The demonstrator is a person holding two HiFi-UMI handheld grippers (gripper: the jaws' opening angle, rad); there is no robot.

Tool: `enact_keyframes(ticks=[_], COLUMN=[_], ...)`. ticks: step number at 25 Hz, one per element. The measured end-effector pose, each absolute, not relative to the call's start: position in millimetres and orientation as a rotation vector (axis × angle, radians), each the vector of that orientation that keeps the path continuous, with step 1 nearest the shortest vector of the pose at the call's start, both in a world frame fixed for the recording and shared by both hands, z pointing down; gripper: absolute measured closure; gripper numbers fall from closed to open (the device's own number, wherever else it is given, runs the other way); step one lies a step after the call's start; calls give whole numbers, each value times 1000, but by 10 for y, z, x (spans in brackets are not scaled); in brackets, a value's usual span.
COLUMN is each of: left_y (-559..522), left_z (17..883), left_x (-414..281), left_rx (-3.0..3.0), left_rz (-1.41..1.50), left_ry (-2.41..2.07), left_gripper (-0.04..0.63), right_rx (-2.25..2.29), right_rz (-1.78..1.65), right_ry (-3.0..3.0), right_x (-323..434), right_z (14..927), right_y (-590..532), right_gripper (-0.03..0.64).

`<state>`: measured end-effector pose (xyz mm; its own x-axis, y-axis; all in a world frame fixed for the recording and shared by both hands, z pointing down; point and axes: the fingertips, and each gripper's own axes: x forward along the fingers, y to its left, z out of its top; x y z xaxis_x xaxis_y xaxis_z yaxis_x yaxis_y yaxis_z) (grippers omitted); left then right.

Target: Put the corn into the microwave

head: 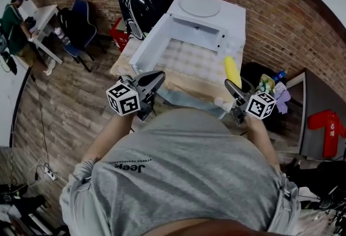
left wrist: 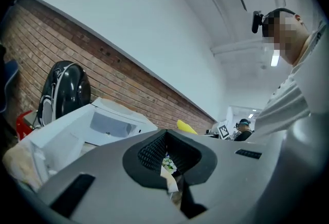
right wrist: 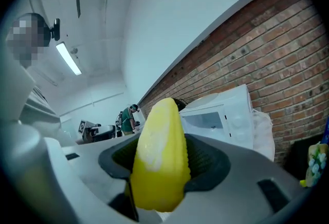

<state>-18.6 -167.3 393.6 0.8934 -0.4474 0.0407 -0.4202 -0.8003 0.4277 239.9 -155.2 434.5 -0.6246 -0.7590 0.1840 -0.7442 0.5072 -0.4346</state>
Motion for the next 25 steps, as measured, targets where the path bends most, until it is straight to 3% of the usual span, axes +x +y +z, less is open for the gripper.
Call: enact_keyframes(ticks=[7,14,18,25], left_y=[-1718,-1865,-2032,-2476], left_z=[3857,3985,4003,3935], left_x=[757,934,720,-280], left_rx=[2616,2555,2590,2593], left_rz=[-36,18,20,-95], left_ry=[-644,-645,-593,-427], left_gripper=[581,581,581,581], right_rx=[-1239,-1215,-1267,-1400], right_rz=[-790,-826,-834,-827], right_ry=[2755,2732,2717,2618], right_x=[3025,3158,2934,2089], right_z=[4533,4725,4797,4662], right_y=[-1754,-1901,-2047,-2479], right_gripper=[356,356,356,356])
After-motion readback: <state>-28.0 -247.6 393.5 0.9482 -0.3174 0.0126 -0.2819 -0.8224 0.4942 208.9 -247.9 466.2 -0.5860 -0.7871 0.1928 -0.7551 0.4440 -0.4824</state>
